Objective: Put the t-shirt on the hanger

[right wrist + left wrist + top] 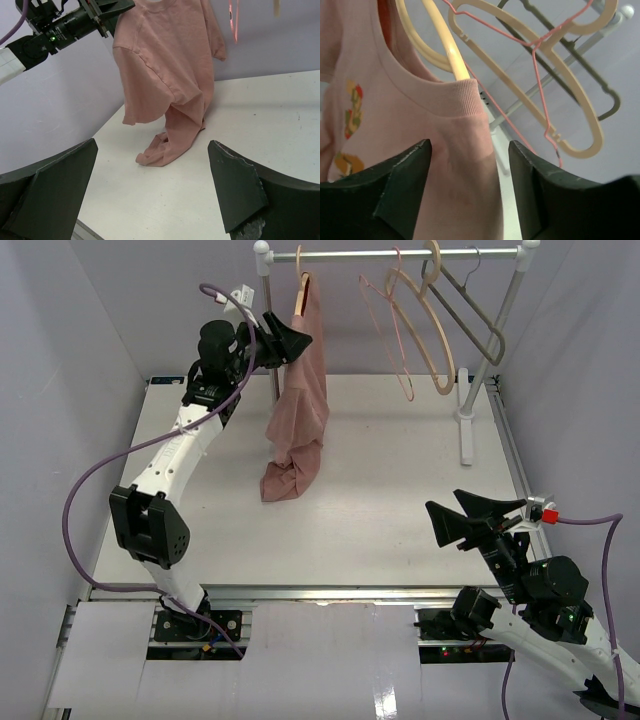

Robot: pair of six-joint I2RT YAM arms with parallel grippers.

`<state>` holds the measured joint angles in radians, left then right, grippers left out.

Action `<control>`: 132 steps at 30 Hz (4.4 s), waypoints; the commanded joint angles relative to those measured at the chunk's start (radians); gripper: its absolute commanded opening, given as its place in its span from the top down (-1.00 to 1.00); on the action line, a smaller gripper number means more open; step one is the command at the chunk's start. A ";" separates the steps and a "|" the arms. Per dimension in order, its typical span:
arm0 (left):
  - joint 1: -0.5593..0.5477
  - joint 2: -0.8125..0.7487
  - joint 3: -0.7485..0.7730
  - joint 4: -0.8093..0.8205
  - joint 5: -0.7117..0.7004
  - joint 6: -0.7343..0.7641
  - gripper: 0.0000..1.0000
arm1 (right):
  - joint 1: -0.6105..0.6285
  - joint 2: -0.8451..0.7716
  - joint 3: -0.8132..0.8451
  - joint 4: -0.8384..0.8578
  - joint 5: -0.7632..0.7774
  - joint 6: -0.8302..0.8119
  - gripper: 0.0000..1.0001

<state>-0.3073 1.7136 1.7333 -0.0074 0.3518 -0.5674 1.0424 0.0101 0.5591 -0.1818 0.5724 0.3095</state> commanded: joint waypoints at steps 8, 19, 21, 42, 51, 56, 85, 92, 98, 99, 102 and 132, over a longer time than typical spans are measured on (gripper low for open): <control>0.007 -0.408 -0.156 -0.268 -0.190 0.188 -0.57 | 0.002 0.096 0.068 -0.036 0.026 -0.011 -0.94; -0.052 -0.664 -0.670 -0.210 -0.070 0.134 -0.40 | 0.003 0.350 0.105 -0.077 0.042 0.027 -0.80; -0.055 -0.670 -0.720 -0.180 -0.073 0.143 -0.38 | 0.002 0.365 0.097 -0.055 0.025 0.024 -0.80; 0.008 -0.363 -0.453 -0.041 0.098 0.374 0.24 | 0.003 0.332 0.015 0.033 -0.076 -0.036 -0.81; 0.032 -0.313 -0.464 0.037 0.184 0.419 0.13 | 0.004 0.288 -0.004 0.042 -0.100 -0.044 -0.81; 0.035 -0.334 -0.537 0.124 0.229 0.406 0.60 | 0.004 0.278 -0.010 0.043 -0.094 -0.047 -0.82; 0.036 -0.249 -0.556 0.012 -0.032 0.356 1.00 | 0.002 0.288 -0.015 0.045 -0.094 -0.047 -0.82; 0.036 -0.265 -0.557 -0.020 -0.066 0.356 1.00 | 0.004 0.283 -0.013 0.044 -0.092 -0.047 -0.82; 0.036 -0.246 -0.525 -0.069 -0.093 0.350 1.00 | 0.003 0.281 -0.011 0.044 -0.092 -0.048 -0.82; 0.036 -0.238 -0.518 -0.077 -0.099 0.347 1.00 | 0.003 0.281 -0.011 0.044 -0.092 -0.048 -0.82; 0.036 -0.240 -0.512 -0.086 -0.111 0.346 0.97 | 0.003 0.280 -0.010 0.043 -0.087 -0.049 -0.82; -0.334 -0.754 -0.739 -0.240 -0.267 0.193 -0.96 | 0.002 0.341 0.025 -0.032 0.068 0.008 -0.80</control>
<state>-0.4365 0.9669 1.1634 -0.2410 0.2554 -0.3466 1.0428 0.3492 0.5423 -0.1927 0.5652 0.2858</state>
